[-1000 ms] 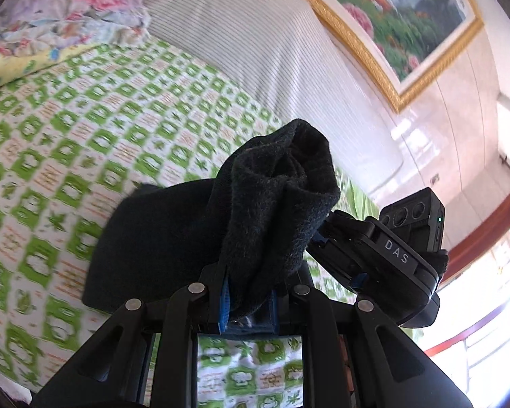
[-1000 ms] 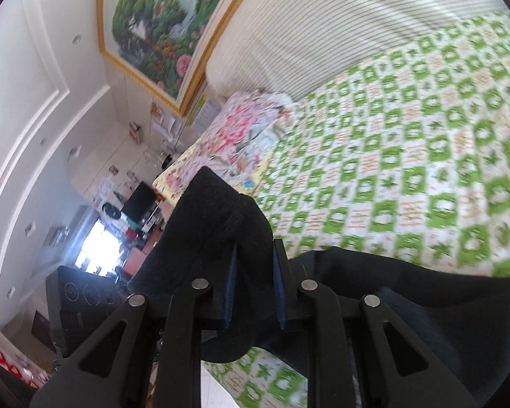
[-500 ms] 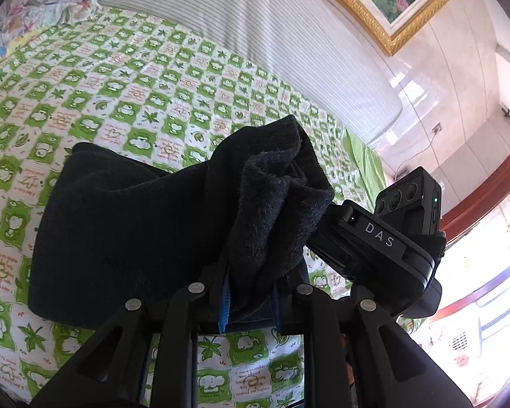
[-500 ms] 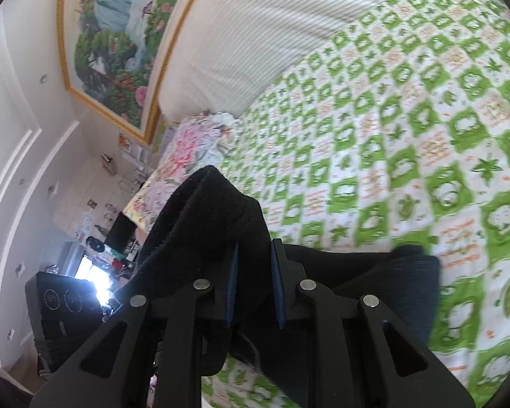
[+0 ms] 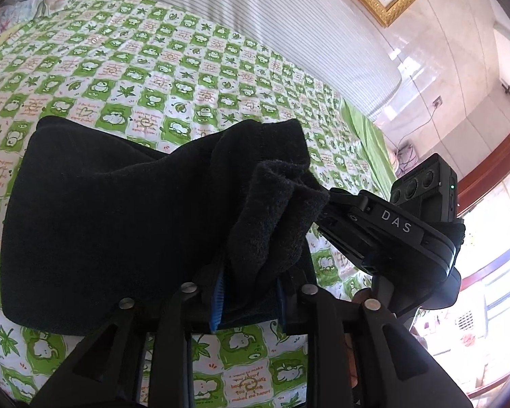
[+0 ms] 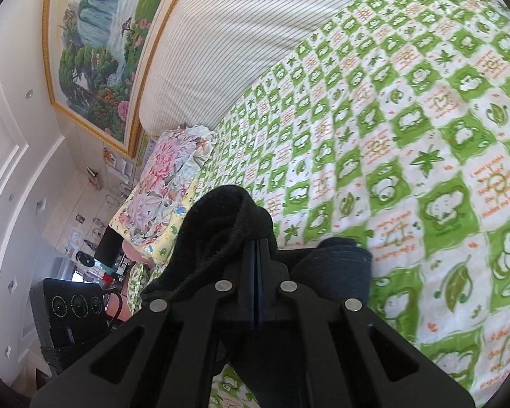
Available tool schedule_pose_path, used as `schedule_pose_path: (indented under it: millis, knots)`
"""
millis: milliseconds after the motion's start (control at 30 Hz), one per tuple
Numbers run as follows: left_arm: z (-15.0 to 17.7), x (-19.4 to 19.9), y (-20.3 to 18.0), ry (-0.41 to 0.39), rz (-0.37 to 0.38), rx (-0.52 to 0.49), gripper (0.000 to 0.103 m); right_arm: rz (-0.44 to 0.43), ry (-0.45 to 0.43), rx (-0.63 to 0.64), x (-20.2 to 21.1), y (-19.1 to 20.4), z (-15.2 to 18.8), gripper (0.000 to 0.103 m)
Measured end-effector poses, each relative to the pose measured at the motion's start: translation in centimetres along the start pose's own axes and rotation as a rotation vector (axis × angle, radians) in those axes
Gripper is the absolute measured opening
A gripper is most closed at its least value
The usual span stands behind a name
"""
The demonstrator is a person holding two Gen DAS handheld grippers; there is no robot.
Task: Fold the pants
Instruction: 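Lift the held end with both grippers and fold it over the bundle, then lower the folded end onto the bundle and open both grippers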
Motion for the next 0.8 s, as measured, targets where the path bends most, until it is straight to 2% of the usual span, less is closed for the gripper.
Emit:
schedule_pose_path:
  millis: [167, 267, 300, 333, 400, 467, 500, 533, 667, 800]
  knots:
    - [0.3, 0.2, -0.5, -0.004, 0.000, -0.024, 0.031, 0.036, -0.025, -0.019, 1.1, -0.4, 0.0, 0.002]
    - [0.4, 0.4, -0.7, 0.001, 0.021, -0.030, 0.042, 0.082, -0.050, -0.011, 2.2, -0.3, -0.1, 0.003]
    - [0.5, 0.5, -0.8, 0.004, 0.038, -0.029, 0.047, 0.092, -0.052, -0.010, 2.5, -0.2, -0.2, 0.003]
    - [0.4, 0.5, -0.8, 0.013, 0.063, -0.028, 0.049, 0.102, -0.057, -0.011, 2.9, -0.2, -0.2, 0.005]
    - [0.7, 0.5, -1.3, 0.027, 0.098, -0.033, 0.050, 0.120, -0.068, -0.009, 3.6, 0.1, -0.1, 0.016]
    - [1.0, 0.6, -1.9, 0.024, 0.087, -0.069, 0.050, 0.142, -0.079, -0.008, 4.3, 0.3, 0.0, 0.055]
    - [1.1, 0.7, -2.1, 0.021, 0.083, -0.085, 0.050, 0.152, -0.090, -0.005, 4.7, 0.5, 0.1, 0.062]
    - [1.2, 0.9, -2.3, 0.019, 0.084, -0.091, 0.050, 0.158, -0.104, 0.003, 5.0, 0.8, 0.2, 0.066]
    - [1.3, 1.7, -1.9, 0.013, 0.109, -0.070, 0.053, 0.179, -0.114, 0.020, 6.0, 1.6, 0.5, 0.066]
    - [1.2, 2.7, -1.4, -0.010, 0.099, -0.058, 0.057, 0.194, -0.115, 0.025, 6.3, 2.0, 0.9, 0.066]
Point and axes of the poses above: each gripper's, at about its wrist camera, not at the fingertips, and x roughly against the way its jaws point, y to its left, z to its underside, the point moved 1 cm from there along -x, roughly the way its jaws point, and after that the axes turned 2 degrees about x, right-handed, at the moved point
